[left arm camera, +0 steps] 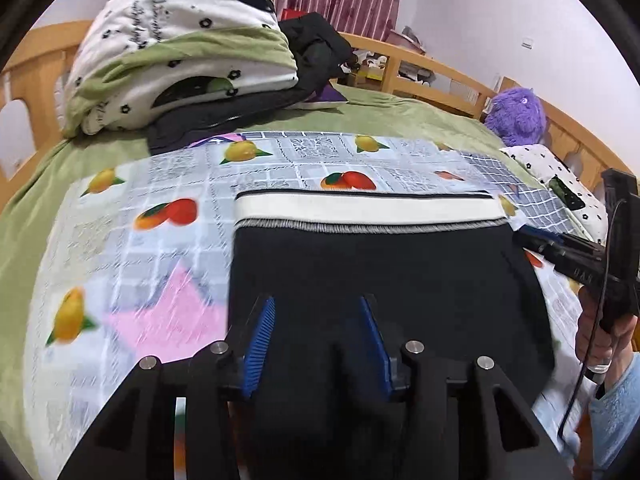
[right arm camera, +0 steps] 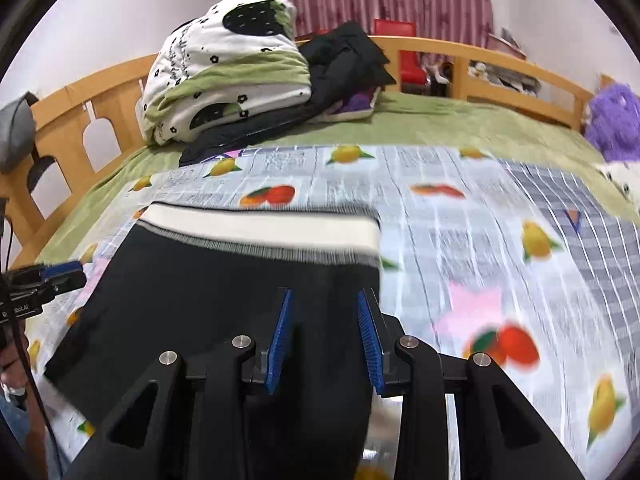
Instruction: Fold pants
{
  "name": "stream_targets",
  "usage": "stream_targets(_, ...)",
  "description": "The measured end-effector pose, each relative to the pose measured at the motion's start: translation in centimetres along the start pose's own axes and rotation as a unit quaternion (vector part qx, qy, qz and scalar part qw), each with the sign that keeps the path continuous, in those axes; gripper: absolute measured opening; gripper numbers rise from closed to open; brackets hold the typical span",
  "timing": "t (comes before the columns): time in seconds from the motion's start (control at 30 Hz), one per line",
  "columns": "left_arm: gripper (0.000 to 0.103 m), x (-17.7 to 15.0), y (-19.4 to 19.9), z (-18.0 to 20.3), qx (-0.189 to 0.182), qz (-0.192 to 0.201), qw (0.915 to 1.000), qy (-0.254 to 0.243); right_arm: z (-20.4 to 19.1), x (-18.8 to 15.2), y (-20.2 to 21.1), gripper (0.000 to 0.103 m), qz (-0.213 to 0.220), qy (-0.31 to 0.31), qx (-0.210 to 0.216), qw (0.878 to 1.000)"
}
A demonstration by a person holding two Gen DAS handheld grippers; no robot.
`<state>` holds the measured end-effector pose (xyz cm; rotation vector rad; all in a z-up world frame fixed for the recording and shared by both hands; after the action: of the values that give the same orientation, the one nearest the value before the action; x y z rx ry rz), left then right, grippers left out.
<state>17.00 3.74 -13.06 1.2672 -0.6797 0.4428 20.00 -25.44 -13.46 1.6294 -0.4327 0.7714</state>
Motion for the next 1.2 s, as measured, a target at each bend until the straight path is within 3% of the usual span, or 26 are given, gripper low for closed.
stream_targets(0.07,0.041,-0.1,-3.1,-0.3,0.004,-0.036,0.9993,0.007,0.3,0.0,-3.5,0.031,-0.036,0.017,-0.012,0.999)
stream_targets(0.1,0.041,-0.5,-4.7,-0.6,0.005,-0.058,0.9982,0.016,0.6,0.0,-3.8,0.032,-0.02,0.018,-0.01,1.0)
stream_targets(0.23,0.042,-1.1,-4.4,0.1,0.019,-0.04,0.999,0.003,0.6,0.3,-4.1,0.032,-0.018,0.016,-0.006,1.0)
stream_targets(0.43,0.042,-1.6,-3.8,0.7,0.045,-0.05,0.9978,-0.005,0.6,-0.3,-3.1,0.033,-0.022,-0.017,-0.009,1.0)
stream_targets(0.83,0.045,-6.4,1.4,1.3,0.048,-0.049,0.9973,0.026,-1.2,-7.0,4.0,0.035,-0.041,-0.04,-0.009,0.998)
stream_targets(1.03,0.054,-10.2,5.9,0.8,0.054,-0.032,0.9963,0.06,-3.0,-12.5,7.1,0.038,-0.076,-0.01,-0.05,0.996)
stream_targets(1.2,0.053,-11.9,10.0,1.8,0.041,-0.031,0.9963,0.068,-3.6,-14.9,12.3,0.038,-0.065,-0.069,-0.042,0.995)
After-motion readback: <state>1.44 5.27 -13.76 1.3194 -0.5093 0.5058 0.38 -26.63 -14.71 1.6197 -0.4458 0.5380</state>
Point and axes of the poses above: each gripper's, at about its wrist camera, not at the fingertips, and y roughly against the way its jaws point, z to its right, x to its top, the point moved 1 cm from there along -y, roughly the way its jaws point
